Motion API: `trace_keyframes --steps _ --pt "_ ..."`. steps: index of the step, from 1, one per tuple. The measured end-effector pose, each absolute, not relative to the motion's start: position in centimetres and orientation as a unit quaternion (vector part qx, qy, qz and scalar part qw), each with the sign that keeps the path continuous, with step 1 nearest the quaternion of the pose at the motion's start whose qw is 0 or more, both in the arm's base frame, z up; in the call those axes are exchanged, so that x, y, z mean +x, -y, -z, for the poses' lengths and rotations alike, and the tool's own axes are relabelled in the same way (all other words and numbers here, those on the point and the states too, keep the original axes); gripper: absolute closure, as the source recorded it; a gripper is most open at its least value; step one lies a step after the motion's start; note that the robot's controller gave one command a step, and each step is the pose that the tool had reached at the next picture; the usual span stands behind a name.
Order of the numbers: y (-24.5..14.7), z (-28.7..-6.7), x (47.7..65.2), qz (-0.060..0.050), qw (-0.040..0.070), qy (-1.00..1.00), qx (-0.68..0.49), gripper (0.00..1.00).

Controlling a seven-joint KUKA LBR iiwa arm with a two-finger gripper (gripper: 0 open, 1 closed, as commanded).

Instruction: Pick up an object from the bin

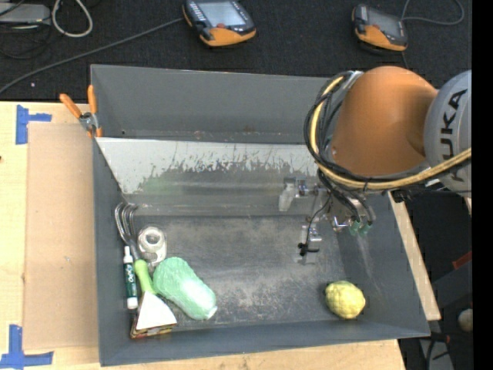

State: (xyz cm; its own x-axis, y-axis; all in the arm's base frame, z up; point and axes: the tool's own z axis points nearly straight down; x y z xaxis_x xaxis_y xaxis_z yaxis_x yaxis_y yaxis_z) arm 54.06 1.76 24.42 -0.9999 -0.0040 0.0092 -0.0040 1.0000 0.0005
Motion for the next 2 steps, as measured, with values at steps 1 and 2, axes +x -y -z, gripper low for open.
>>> trace_keyframes --steps 1,2 --pt "-1.8 -24.9 54.2 0.000 0.000 1.000 0.002 0.00" --pt "1.0 -23.2 51.2 0.001 -0.001 0.999 0.045 0.00"
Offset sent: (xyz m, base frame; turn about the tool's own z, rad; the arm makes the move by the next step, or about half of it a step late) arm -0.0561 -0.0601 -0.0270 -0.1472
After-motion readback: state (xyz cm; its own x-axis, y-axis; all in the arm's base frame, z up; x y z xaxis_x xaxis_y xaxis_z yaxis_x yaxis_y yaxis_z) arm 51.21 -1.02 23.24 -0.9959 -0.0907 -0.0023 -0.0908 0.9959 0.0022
